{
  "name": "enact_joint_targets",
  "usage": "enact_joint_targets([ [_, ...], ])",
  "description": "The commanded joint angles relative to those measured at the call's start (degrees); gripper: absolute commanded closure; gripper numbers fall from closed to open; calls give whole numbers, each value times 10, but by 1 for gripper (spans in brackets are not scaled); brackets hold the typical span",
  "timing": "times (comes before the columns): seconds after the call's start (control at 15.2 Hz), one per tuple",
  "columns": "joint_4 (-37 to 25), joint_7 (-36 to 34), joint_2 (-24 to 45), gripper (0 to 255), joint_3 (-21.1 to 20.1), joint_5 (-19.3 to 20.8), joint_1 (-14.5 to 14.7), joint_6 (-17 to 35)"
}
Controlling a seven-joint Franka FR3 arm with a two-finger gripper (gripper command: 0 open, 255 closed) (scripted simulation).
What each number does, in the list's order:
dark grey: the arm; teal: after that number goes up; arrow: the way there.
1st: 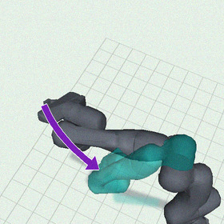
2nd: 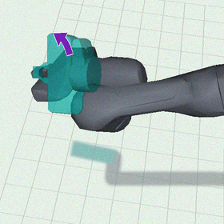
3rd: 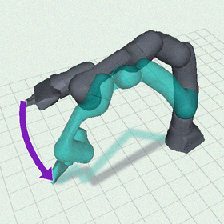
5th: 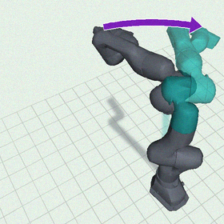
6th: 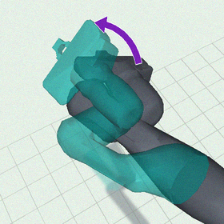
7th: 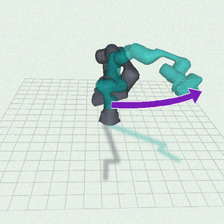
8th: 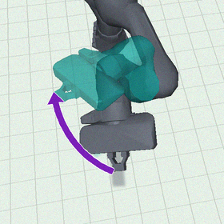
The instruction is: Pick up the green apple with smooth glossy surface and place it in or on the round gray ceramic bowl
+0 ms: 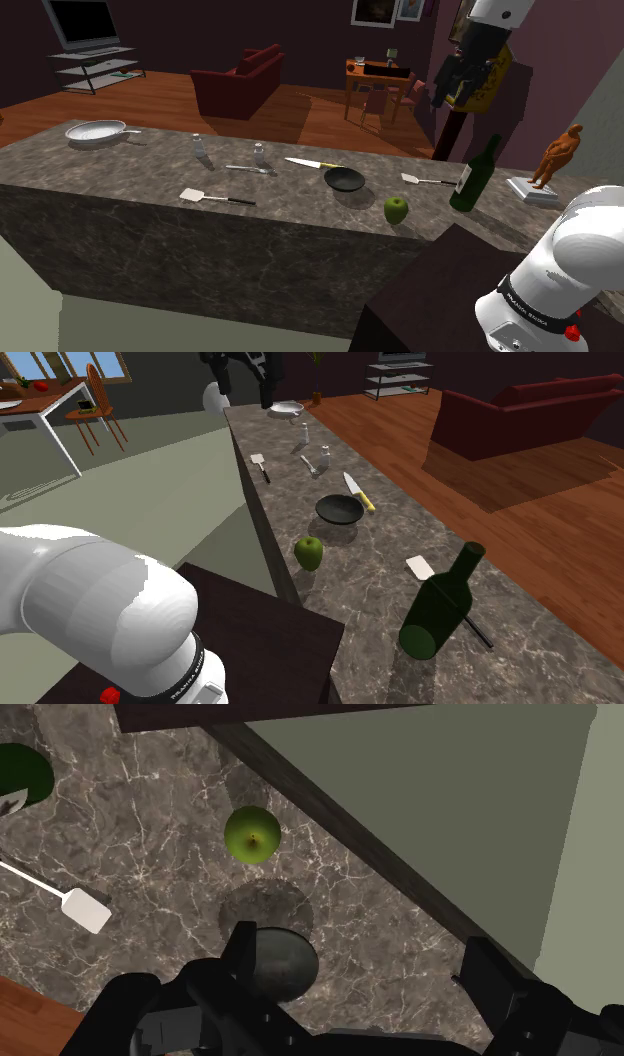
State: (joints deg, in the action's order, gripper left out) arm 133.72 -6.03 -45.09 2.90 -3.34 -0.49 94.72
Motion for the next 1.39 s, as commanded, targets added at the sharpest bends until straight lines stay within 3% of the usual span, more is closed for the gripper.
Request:
enact_joint_targets([
  [0.0, 0, 0, 0, 0, 0, 0, 0, 0],
  [0.73, 208, 77, -1, 0, 51, 23, -12, 218],
  [1.32, 311, 157, 115, 0, 113, 31, -11, 446],
])
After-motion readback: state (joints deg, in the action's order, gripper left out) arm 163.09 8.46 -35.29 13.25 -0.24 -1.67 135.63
